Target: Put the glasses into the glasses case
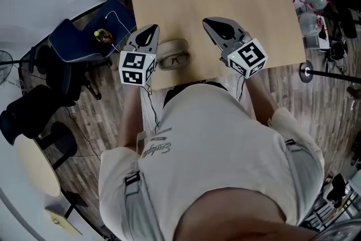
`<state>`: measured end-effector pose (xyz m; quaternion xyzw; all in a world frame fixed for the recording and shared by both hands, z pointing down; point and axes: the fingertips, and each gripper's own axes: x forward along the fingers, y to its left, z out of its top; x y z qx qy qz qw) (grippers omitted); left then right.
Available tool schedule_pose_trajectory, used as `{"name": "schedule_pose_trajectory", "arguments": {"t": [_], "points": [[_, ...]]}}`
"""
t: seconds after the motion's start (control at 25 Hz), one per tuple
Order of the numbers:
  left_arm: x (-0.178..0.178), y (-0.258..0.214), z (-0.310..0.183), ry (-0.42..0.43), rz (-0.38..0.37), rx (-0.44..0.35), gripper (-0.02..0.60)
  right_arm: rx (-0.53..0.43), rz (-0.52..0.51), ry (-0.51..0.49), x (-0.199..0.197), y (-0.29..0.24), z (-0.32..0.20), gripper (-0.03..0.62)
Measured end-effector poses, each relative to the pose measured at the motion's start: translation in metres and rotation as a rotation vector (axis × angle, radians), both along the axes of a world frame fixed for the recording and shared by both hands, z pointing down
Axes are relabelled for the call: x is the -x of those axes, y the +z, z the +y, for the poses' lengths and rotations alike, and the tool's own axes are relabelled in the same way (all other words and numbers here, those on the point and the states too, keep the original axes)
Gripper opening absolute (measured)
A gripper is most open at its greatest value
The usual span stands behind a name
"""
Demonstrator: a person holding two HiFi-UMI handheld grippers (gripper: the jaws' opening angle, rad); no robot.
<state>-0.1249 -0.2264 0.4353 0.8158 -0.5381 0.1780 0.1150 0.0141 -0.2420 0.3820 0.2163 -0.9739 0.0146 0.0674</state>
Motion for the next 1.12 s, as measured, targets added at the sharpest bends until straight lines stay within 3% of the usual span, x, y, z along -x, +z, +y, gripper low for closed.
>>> {"name": "schedule_pose_trajectory", "arguments": {"t": [0.24,0.48,0.92,1.12], "points": [[-0.003,-0.047,-0.013,-0.029,-0.001,-0.106,0.017,-0.111,-0.010,-0.034,0.007,-0.042,-0.001,-0.005],[0.014,-0.090,-0.024,-0.110,0.014,-0.200,0.017,-0.174,-0.036,-0.025,0.005,-0.066,-0.008,-0.005],[0.038,-0.130,-0.017,-0.177,0.084,-0.271,0.017,-0.281,-0.092,-0.002,-0.001,-0.117,-0.015,-0.005],[0.035,-0.134,-0.018,-0.188,0.094,-0.288,0.017,-0.274,-0.118,0.029,-0.004,-0.124,-0.020,-0.005]]}}
